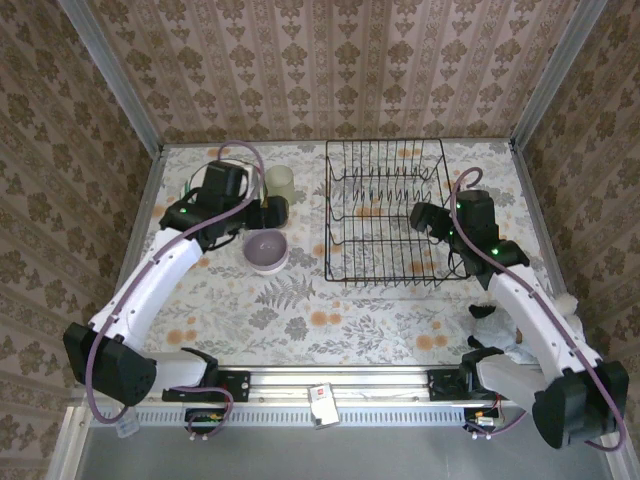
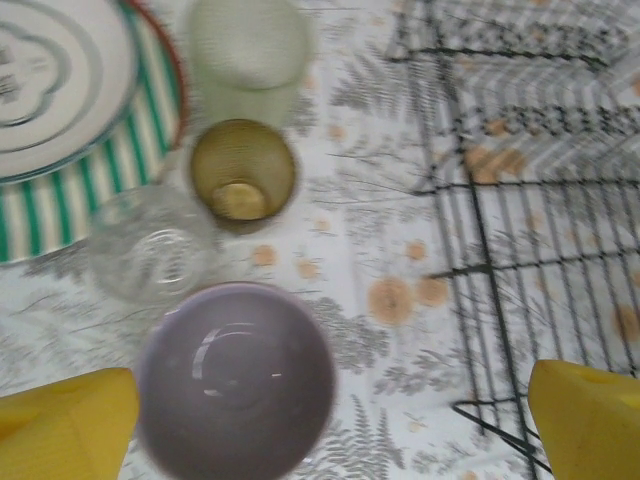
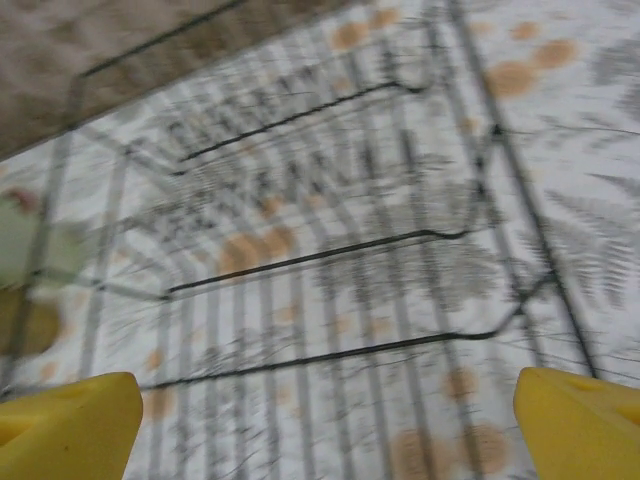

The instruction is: Unload the mixed dishes from the dish rack

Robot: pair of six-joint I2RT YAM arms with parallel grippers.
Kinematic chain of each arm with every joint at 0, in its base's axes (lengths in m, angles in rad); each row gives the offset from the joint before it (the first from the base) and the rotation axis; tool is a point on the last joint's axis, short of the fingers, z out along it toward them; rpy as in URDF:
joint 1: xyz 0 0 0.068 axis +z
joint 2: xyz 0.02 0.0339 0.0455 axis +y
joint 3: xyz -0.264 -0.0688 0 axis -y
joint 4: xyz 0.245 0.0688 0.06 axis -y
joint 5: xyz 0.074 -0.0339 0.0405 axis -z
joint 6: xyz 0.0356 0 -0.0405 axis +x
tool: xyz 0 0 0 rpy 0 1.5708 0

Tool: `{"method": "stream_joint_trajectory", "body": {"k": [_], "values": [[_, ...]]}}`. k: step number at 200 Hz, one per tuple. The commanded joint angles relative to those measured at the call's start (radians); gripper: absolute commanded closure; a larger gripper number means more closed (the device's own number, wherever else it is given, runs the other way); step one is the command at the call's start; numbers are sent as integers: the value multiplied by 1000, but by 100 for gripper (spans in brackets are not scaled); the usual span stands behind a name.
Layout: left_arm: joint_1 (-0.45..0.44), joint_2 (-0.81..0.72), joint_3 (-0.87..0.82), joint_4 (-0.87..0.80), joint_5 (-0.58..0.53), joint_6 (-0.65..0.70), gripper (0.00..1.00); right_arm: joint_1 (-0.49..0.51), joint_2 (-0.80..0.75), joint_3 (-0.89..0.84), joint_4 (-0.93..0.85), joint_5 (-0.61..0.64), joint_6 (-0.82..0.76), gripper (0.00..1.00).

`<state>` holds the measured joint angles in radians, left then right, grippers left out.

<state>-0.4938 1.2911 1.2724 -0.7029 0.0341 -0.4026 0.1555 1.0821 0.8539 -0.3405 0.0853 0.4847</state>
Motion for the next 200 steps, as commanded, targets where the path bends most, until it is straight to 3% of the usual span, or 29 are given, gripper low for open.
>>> {"method": "stream_joint_trajectory", "body": {"k": [1,47,95,151,178,200], "values": [[-67,51,25,-2,10,44,0,-52,100,28,-33,161,-3,8],[-152,192,87,16,58,46,0,-125,328,148,-2,159,-89,15],[-223,344,196,-42,42,62,1,-168,456,218,24,34,-156,27],[-255,431,222,-30,46,24,12,-183,556,305,-2,-91,-205,56],[-264,454,219,-25,33,4,23,-182,580,310,15,-148,-210,74],[-268,463,207,-9,44,-16,32,-173,590,312,22,-184,-213,83]]}}
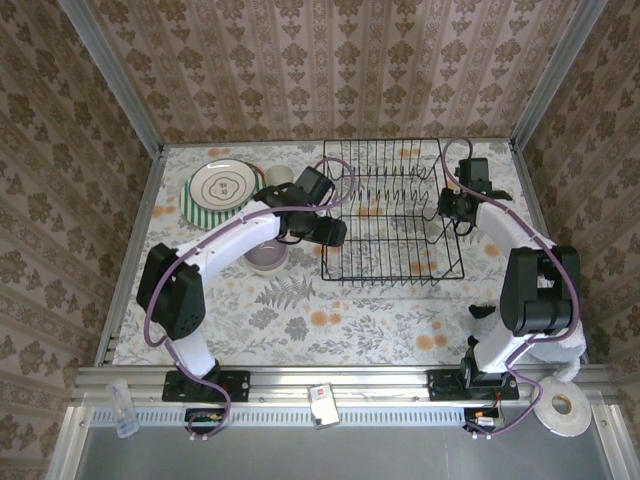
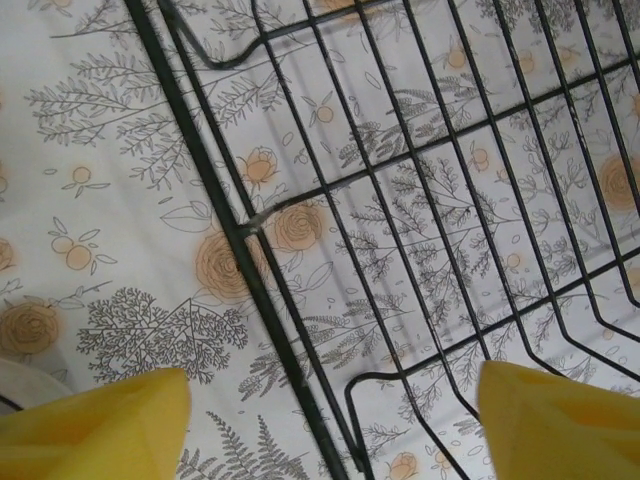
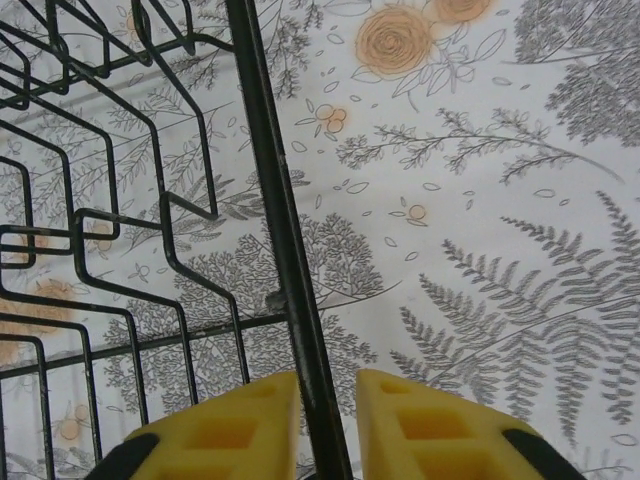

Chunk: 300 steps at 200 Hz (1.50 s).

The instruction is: Unload the mixed dishes from the dish rack

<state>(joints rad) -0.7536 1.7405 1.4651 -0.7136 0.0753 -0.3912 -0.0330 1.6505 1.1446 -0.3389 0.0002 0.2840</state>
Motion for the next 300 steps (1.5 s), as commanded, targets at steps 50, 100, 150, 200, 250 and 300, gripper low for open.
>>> {"method": "stream_joint_trajectory", "body": {"k": [50,100,150,200,250,300], "values": [[-19,16,-9,7,5,-48,51,60,17,8,30,-115,-11,90],[-24,7,-51,15,8,-61,55,94,47,17,54,-114,-9,90],[-35,4,-65,26,17,-71,56,121,89,58,64,-131,-42,91],[-28,-8,-31,7,2,-44,52,125,54,57,61,-111,-21,85],[7,-106,-26,55,-4,22,42,114,-79,50,46,-98,-8,28],[98,-312,-95,214,20,54,1,114,-295,18,12,-78,2,0]]}}
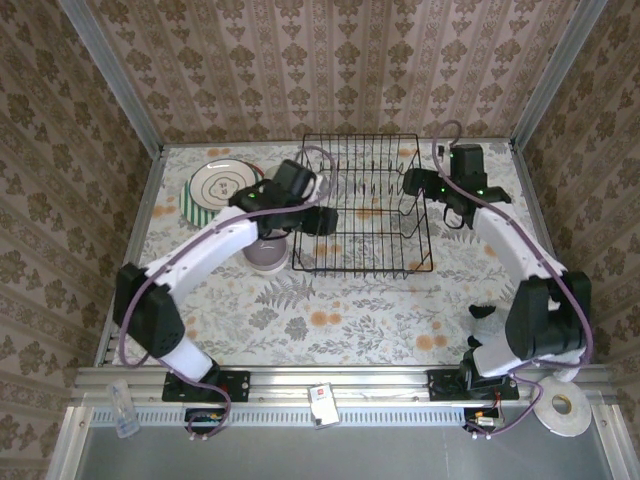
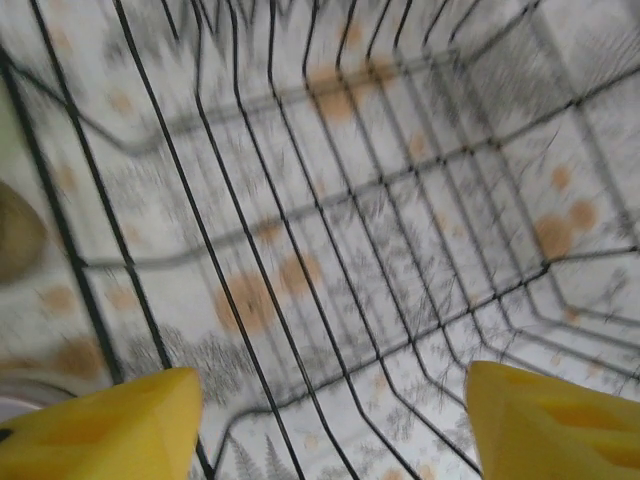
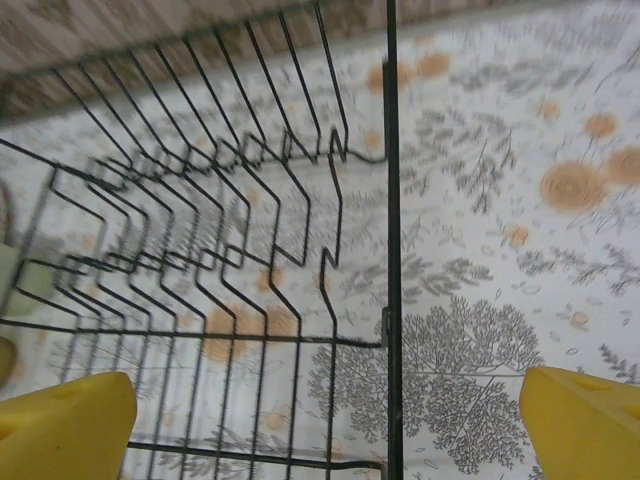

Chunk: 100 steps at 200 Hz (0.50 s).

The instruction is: Unload the mixed dishes from the dish rack

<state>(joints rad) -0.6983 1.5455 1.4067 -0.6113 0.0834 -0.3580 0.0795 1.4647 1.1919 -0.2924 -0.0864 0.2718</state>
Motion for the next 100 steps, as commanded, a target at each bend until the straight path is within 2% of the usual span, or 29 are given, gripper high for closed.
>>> {"method": "stream_joint_trajectory", "body": {"k": [1,35,71,100], "values": [[45,-123,-39,115,13,21,0,2,-112,-30,-37,9,14,0],[142,-300,-164,243,-23,17,0,2,-304,-105,-57,67,45,0],[264,-479,-328,284,-208,32,0,0,-532,-260,-31,214,73,0],[342,-618,-528,397,-360,55,0,-1,-664,-426,49,348,46,0]]}}
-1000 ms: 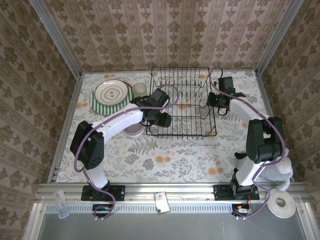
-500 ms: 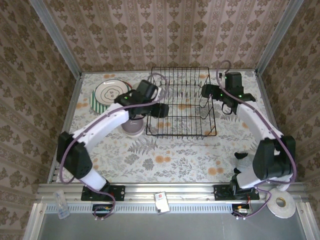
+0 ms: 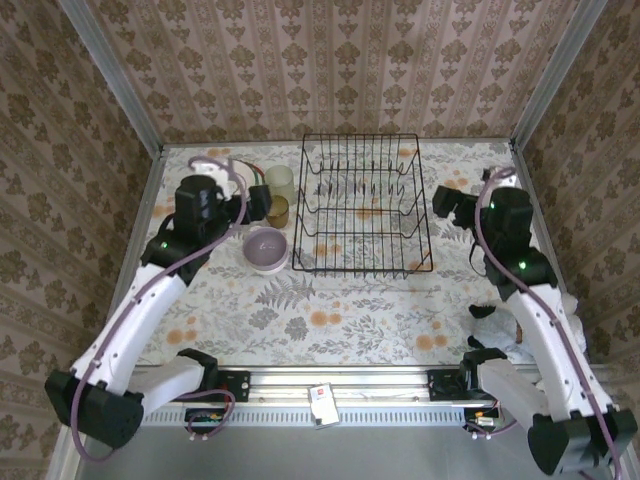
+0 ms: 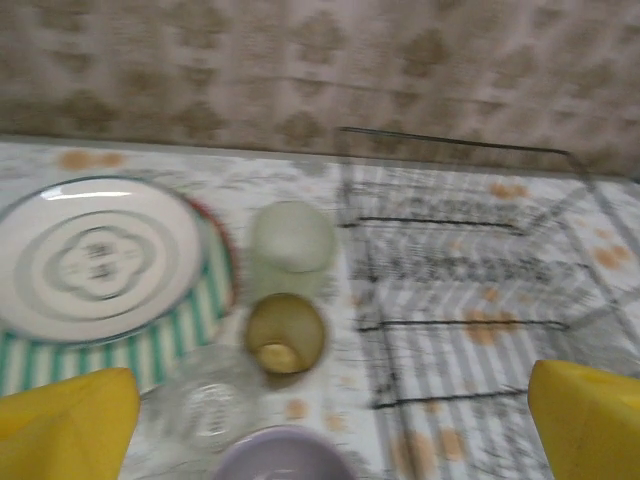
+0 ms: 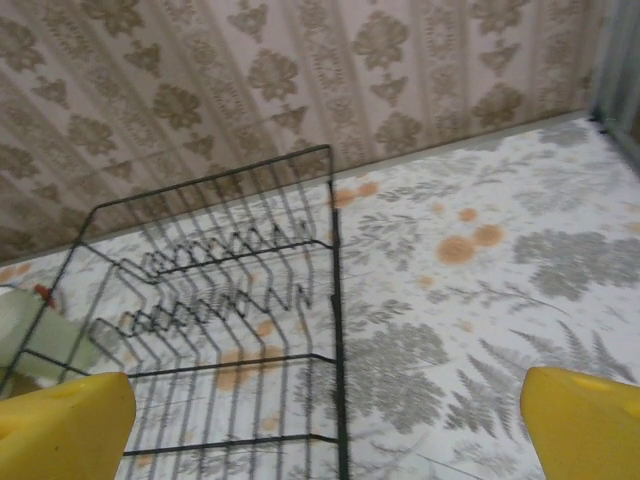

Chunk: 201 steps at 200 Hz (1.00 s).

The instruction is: Unload the mixed dishes from the dish rack

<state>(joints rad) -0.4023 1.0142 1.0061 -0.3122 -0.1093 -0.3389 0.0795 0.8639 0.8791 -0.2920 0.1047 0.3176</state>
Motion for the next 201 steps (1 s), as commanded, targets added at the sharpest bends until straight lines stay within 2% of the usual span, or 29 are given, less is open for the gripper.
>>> {"method": "stream_joint_trajectory", "body": {"k": [1,28,49,81,137,201], "values": [[49,-90,-134,102,-171,38,0,-1,-67,-120,55,159,-1,0],[79,-171,-327,276,-291,80,0,-6,-141,-283,189,167,-29,0],[98,-175,-431,381,-362,99,0,-18,-148,-369,251,184,-25,0],[117,-142,-506,485,-457,103,0,-29,-136,-412,307,99,-23,0],[195,-18,-525,563,-435,161,0,-50,-96,-432,323,88,-37,0],[299,141,-578,766,-287,286,0,-60,-75,-434,357,31,-50,0]]}}
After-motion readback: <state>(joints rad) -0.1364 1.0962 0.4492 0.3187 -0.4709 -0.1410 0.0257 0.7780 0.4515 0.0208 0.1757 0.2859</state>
